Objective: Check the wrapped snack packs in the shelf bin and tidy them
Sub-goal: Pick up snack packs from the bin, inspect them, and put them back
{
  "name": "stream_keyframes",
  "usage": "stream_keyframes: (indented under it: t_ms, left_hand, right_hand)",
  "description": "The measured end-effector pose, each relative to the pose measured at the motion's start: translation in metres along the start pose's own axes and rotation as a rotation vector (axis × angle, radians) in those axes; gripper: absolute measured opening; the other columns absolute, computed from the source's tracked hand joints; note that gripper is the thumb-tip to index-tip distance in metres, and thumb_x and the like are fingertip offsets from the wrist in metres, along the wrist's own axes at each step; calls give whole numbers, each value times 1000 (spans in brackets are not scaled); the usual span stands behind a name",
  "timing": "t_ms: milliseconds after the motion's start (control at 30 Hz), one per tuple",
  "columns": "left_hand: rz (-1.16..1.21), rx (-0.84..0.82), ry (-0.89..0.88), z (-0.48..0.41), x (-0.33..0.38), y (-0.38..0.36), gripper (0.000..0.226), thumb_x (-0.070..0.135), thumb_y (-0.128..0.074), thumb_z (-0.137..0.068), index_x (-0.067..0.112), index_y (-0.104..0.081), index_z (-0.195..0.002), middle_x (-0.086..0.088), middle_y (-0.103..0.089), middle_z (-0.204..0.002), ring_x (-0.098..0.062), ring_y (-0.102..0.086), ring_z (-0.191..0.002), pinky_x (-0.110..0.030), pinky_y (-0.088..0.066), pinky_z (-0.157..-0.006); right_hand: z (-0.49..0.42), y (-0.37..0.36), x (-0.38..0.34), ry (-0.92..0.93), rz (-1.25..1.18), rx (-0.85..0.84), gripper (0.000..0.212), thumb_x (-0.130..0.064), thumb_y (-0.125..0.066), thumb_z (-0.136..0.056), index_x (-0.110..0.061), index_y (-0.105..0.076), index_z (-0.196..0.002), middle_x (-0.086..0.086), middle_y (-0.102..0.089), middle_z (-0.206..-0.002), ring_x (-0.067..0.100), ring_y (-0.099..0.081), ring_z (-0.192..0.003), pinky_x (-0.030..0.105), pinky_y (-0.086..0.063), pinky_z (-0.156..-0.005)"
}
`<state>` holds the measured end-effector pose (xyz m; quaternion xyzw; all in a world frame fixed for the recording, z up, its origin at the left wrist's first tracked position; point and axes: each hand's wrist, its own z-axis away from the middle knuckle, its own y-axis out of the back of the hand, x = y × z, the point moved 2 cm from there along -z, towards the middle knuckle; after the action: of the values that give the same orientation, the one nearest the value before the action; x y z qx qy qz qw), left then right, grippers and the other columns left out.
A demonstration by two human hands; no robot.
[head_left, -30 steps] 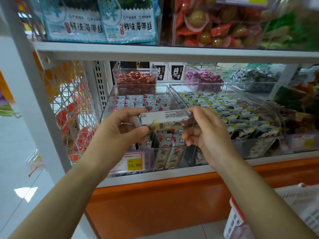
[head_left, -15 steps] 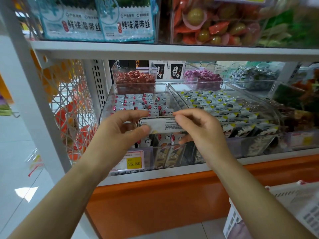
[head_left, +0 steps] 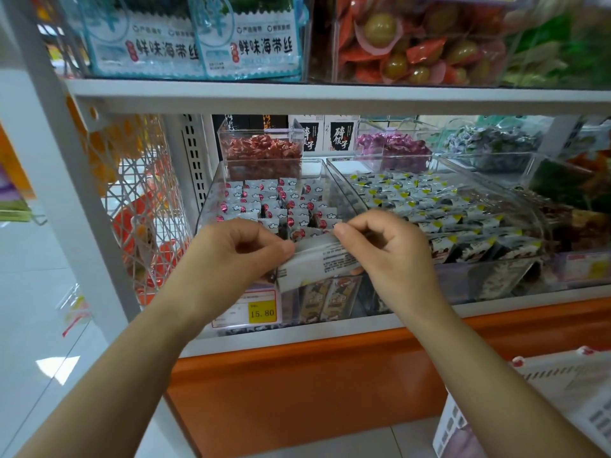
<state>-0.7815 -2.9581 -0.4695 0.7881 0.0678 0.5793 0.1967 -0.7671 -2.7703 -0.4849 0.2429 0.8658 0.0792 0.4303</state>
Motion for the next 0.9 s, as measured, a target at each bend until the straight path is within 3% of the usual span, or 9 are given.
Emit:
stream_keyframes:
  t_ms: [167, 300, 400, 467, 567, 633, 733, 833, 900]
  left_hand:
    - [-149, 47, -52, -3, -4, 8, 18, 42, -66, -70, 25, -72, -67, -4, -71, -74, -23, -62, -66, -29, -52, -55]
    - [-79, 25, -81, 0, -1, 4, 15, 40, -65, -72, 26, -70, -72, 5, -70, -71, -7, -63, -60, -12, -48, -50]
    - [-100, -63, -66, 2, -1, -1, 27, 45, -69, -63, 39, -62, -88, 13, -68, -85, 4, -63, -77, -5, -48, -61]
    - [-166, -69, -90, 2, -2, -2, 29, 33, -73, -72, 44, -57, -94, 16, -64, -94, 3, -62, -84, -8, -50, -67]
    - [-233, 35, -152, 0, -2, -1, 30, 28, -63, -84, 36, -59, -112, 17, -64, -92, 3, -61, -80, -13, -50, -62]
    - [-242, 107, -156, -3, -4, 1, 41, 31, -58, -87, 26, -54, -128, 7, -67, -99, -5, -63, -86, -18, -49, -70]
    - [-255, 152, -161, -8, -7, 0, 51, 34, -54, -89, 25, -43, -138, 2, -62, -120, -11, -59, -102, -32, -50, -88]
    - [-606, 139, -180, -12, -13, -1, 62, 44, -46, -90, 23, -26, -145, 2, -44, -142, -14, -41, -126, -35, -35, -103]
    - [-935, 49, -207, -13, -22, -3, 67, 56, -30, -90, 21, -20, -147, 2, -26, -153, -16, -17, -141, -38, -15, -114]
  right_hand:
    - [2, -2, -4, -45, -34, -33, 19, -22, -60, -89, -24, -62, -71, -6, -63, -67, 8, -59, -58, 34, -50, -54]
    - [1, -3, -2, -79, -19, 20, 19, -22, -60, -89, -18, -64, -71, -2, -63, -66, 11, -61, -57, 32, -52, -51]
    - [3, -2, 3, -149, -84, 73, 22, -22, -59, -90, -11, -65, -72, 0, -62, -63, 9, -62, -52, 25, -52, -45]
    - [2, -1, 5, -199, -164, 77, 22, -23, -57, -91, -13, -66, -73, -2, -65, -63, 10, -64, -51, 24, -53, -45]
    - [0, 0, 6, -222, -357, -33, 12, -33, -60, -84, -29, -69, -91, -6, -69, -72, 10, -64, -61, 24, -56, -57]
    - [-1, -2, 7, -205, -362, -116, 33, -37, -64, -77, -36, -62, -109, -7, -70, -84, 11, -65, -66, 26, -57, -66]
    - [-7, -4, 7, -160, -298, -34, 34, -17, -65, -85, -27, -59, -117, -5, -69, -85, 9, -65, -64, 28, -58, -66]
    - [-18, -4, 10, -163, -232, 114, 26, -11, -64, -86, -13, -62, -112, -1, -69, -87, 9, -68, -71, 24, -57, -63]
    - [-27, -5, 11, -160, -192, 148, 22, -11, -66, -85, -14, -59, -106, 6, -67, -96, 15, -68, -81, 23, -57, -65]
